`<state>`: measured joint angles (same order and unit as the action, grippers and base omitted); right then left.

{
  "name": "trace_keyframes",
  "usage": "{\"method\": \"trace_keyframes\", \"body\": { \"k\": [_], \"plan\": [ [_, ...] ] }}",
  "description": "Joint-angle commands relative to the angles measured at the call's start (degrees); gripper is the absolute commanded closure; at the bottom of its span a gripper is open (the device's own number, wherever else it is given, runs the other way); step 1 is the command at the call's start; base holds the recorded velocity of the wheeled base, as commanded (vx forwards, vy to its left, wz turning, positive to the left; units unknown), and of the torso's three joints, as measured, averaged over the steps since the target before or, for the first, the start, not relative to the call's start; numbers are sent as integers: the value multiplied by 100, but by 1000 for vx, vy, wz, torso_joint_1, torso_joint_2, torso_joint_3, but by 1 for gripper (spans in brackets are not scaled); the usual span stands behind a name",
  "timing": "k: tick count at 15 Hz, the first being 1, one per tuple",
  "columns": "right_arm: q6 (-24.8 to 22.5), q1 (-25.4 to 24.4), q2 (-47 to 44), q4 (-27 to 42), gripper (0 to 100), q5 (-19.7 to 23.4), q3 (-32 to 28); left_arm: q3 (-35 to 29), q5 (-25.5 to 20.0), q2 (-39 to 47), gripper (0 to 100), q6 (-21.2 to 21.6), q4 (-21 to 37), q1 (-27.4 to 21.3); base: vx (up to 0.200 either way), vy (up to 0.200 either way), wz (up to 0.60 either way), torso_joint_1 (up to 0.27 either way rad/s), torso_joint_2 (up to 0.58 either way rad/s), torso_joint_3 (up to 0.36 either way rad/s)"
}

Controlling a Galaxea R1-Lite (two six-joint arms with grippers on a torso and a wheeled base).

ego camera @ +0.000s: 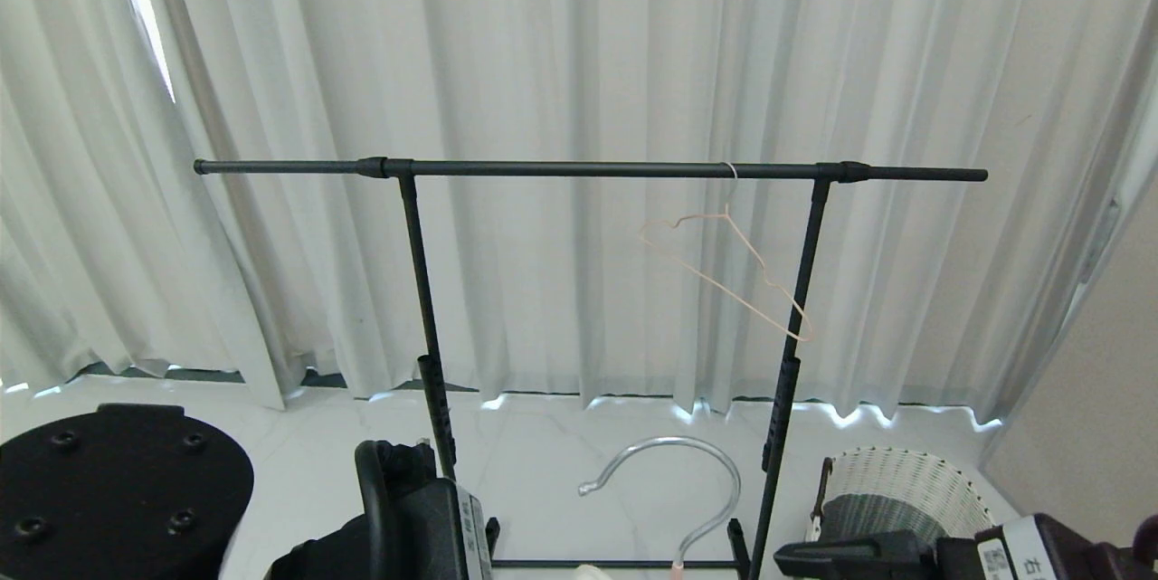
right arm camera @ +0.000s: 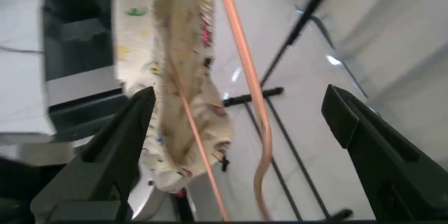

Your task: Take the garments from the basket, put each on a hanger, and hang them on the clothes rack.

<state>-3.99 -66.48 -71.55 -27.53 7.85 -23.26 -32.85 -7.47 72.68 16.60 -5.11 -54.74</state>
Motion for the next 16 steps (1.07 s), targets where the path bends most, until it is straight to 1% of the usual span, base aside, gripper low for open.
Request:
{"method": "trace_keyframes", "body": {
  "k": [1,2,4,5,7,8,10,11,12,13,14,15,16],
  "plan": [
    [12,65,18,2,0,-249,32,139,35,-35,100,10,1,112,0,0,0,0,0,0],
    [29,135,36,10,0,-381,67,200,88,-43,100,10,1,218,0,0,0,0,0,0],
    [29,328,150,2,0,-425,243,271,167,-87,100,27,-8,543,0,0,0,0,0,0],
    [29,407,211,10,0,-425,322,297,194,-114,100,124,-8,824,0,0,0,0,0,0],
    [38,504,264,10,0,-416,445,341,185,-175,100,511,-8,1413,0,0,0,0,0,0],
    [82,557,229,10,0,-407,480,332,185,-175,100,616,-8,1685,0,0,0,0,0,0],
    [337,574,123,10,0,-416,480,280,167,-202,100,572,-78,2107,0,0,0,0,0,0],
    [610,574,-8,10,0,-416,436,174,158,-219,100,537,-210,2204,0,0,0,0,0,0],
    [944,574,-237,2,0,-425,304,-19,150,-228,100,511,-412,2195,0,0,0,0,0,0],
    [1304,574,-448,2,0,-434,67,-204,150,-237,100,511,-553,2178,0,0,0,0,0,0],
    [1787,574,-773,2,0,-504,-267,-362,150,-237,100,502,-597,2169,0,0,0,0,0,0],
    [2236,592,-1151,2,0,-776,-654,-485,158,-246,100,502,-597,2169,0,0,0,0,0,0],
    [2684,636,-1590,-7,0,-1225,-1075,-582,158,-254,100,493,-597,2178,0,0,0,0,0,0]
  ]
}}
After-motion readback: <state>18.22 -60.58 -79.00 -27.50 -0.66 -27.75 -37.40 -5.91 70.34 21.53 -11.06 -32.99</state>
